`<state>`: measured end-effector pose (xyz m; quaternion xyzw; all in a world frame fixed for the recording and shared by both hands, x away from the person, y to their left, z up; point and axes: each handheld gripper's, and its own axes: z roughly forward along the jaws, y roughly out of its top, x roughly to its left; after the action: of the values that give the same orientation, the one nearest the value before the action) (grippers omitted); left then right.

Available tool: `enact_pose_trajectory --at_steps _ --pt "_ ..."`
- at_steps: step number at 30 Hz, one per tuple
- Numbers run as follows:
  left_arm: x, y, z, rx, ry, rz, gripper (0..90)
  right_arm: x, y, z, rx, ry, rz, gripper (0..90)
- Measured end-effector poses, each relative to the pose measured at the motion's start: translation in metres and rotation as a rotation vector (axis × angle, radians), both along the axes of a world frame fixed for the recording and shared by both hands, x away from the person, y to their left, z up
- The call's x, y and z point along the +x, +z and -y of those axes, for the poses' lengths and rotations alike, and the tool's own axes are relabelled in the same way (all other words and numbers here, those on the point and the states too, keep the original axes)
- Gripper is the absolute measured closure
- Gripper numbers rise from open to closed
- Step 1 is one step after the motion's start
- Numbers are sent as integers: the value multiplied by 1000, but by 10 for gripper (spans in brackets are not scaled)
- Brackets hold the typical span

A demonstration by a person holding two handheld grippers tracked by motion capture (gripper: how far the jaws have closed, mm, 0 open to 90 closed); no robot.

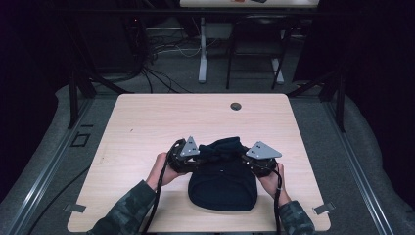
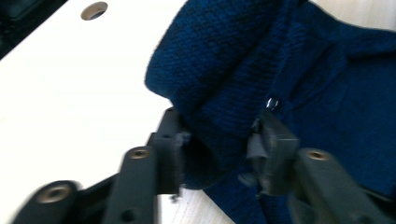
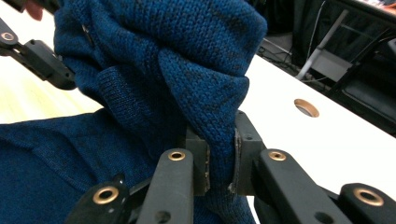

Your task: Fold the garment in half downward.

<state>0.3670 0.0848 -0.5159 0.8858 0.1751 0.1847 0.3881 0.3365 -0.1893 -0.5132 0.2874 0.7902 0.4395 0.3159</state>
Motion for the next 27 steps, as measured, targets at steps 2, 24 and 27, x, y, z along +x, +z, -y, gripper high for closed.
enact_pose_trajectory --at_steps 2,24,27 --pt "-4 -1 -2 -18 13 38 663 0 -1 2 -1 4 -13 797" --pt "-31 -15 -7 -44 -15 94 674 -18 -25 15 -41 74 -165 721" --pt "-35 -18 -7 -33 -34 89 677 -21 -28 14 -57 78 -168 727"
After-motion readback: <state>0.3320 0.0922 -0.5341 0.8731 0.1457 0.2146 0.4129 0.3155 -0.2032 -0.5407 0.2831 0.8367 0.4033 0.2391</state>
